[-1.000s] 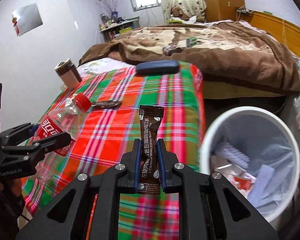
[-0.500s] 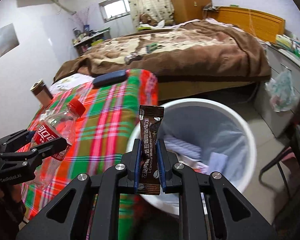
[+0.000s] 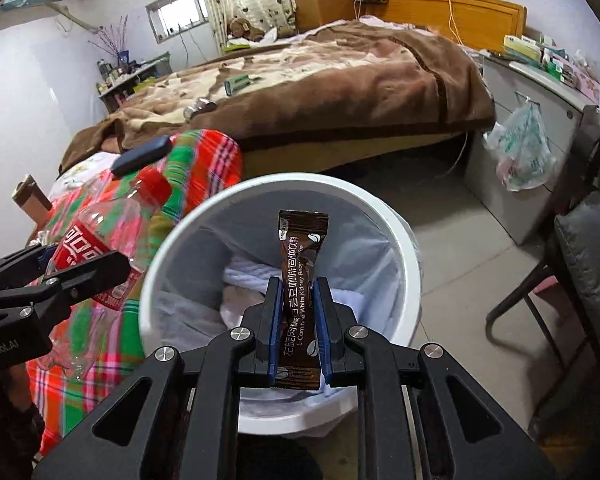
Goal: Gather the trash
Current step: 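Carry the bottle and chocolate wrapper over the white bin with both tools, then open both tools to drop the bottle and wrapper into the bin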
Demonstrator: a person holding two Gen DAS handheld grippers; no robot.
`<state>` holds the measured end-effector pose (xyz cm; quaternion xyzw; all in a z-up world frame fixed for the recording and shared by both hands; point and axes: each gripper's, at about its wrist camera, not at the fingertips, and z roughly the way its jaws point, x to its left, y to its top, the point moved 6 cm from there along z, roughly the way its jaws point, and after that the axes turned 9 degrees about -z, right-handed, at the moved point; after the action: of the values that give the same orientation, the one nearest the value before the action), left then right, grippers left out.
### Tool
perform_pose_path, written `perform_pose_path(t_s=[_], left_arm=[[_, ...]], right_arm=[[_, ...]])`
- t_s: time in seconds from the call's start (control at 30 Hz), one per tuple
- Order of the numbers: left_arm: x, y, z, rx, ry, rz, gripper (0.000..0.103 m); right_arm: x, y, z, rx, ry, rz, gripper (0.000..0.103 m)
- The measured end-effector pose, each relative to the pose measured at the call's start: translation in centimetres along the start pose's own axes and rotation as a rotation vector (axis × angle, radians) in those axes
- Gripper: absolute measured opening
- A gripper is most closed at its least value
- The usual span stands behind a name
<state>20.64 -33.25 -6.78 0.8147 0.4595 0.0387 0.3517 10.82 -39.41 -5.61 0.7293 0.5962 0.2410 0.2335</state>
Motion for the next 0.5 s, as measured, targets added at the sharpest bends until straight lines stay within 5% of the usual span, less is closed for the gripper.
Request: perform_pose_path(t_s=[0.4, 0.5], left_arm=[[0.4, 0.7, 3.8, 0.039, -0.003, -0.029, 0.062], [0.6, 0.9, 3.8, 0.032, -0.014, -0.046, 0.064]], right_arm=[[-2.2, -0.8, 3.1, 0.099, -0.027, 0.003, 0.017], [-2.3, -1.0, 3.1, 0.107, -0.009, 0.010, 0.027]])
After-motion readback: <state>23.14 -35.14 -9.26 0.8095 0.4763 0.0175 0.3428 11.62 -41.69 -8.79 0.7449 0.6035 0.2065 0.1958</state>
